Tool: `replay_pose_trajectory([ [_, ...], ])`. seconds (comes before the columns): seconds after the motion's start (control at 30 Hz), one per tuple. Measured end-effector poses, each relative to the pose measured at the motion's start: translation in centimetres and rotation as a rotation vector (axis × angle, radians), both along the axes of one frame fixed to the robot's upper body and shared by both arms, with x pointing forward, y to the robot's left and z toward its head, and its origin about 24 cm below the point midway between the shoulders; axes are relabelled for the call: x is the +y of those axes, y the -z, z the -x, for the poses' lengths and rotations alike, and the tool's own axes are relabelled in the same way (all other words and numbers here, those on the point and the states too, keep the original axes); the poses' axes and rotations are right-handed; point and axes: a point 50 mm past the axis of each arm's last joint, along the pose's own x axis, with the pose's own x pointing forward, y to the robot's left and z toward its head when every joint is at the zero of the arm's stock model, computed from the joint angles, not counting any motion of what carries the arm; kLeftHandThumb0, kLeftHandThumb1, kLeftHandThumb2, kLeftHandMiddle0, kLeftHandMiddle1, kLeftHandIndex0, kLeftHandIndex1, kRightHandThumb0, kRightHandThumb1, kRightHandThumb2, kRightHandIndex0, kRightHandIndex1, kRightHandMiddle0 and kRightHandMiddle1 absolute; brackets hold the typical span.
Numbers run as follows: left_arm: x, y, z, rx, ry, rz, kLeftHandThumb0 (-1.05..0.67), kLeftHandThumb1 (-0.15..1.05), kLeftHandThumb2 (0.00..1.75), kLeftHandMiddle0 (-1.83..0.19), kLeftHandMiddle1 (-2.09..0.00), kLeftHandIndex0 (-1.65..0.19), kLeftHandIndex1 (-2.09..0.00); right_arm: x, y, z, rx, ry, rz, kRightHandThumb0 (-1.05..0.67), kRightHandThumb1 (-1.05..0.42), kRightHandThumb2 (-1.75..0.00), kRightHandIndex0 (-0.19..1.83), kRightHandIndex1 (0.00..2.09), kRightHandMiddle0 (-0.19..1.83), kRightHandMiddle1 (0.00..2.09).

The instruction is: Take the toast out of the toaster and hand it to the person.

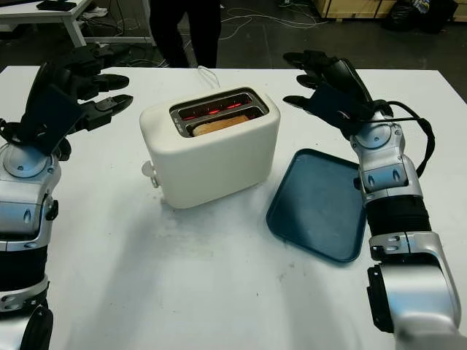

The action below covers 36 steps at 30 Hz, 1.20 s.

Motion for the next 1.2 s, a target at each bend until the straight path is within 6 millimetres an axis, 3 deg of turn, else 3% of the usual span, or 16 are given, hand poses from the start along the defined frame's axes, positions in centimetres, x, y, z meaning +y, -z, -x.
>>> replay_pose_trajectory([
  [0.4, -0.02, 0.69, 0.18, 0.046, 0.002, -0.001, -0.34, 0.92, 0.08, -0.39, -0.69, -0.63, -0.05, 0.33, 0.60, -0.11, 0.018, -0.002, 0.046, -0.42, -0.91, 0.00, 0.62, 0.02, 0.55, 0.01],
  [1.2, -0.23, 0.66, 0.31, 0.060, 0.016, 0.001, -0.33, 0.92, 0.06, -0.35, -0.72, -0.62, -0.04, 0.49, 0.43, 0.02, 0.025, -0.036, 0.008, -0.33, -0.90, 0.00, 0.56, 0.00, 0.50, 0.00],
])
